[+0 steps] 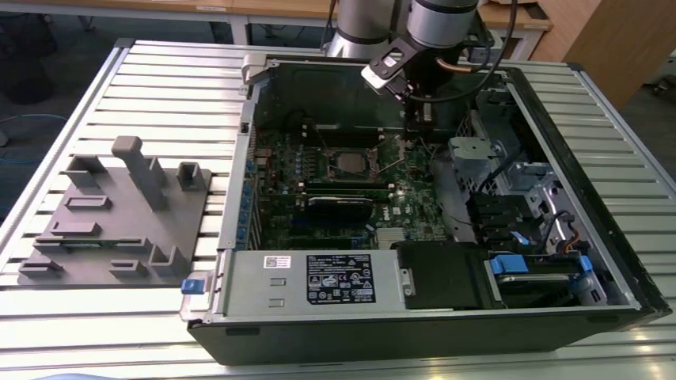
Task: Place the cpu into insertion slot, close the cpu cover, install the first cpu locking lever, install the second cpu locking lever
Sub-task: 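Close the cpu cover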
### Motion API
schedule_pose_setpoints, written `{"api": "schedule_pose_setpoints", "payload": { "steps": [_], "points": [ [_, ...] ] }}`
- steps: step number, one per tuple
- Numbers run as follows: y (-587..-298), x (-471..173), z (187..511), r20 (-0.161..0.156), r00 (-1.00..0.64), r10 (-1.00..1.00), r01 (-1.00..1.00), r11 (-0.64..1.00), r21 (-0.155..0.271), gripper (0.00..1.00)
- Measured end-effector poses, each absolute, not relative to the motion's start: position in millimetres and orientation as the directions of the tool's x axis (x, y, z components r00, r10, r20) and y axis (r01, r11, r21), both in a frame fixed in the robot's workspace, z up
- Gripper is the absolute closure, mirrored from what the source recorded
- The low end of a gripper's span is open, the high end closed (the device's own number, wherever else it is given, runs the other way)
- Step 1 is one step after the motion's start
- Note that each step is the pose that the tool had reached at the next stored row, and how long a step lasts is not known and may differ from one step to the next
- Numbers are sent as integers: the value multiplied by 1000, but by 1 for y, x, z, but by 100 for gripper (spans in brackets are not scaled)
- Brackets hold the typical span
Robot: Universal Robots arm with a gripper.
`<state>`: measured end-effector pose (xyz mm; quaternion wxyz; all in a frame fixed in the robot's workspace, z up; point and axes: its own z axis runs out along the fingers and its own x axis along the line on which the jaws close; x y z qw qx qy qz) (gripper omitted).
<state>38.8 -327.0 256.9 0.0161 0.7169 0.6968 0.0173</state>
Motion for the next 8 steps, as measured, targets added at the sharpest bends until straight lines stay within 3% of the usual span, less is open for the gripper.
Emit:
{"api": "schedule_pose_setpoints", "payload": {
  "steps": [8],
  "points": [
    [-326, 45, 257, 0, 29, 1000, 998, -29, 47, 90]
  ]
}}
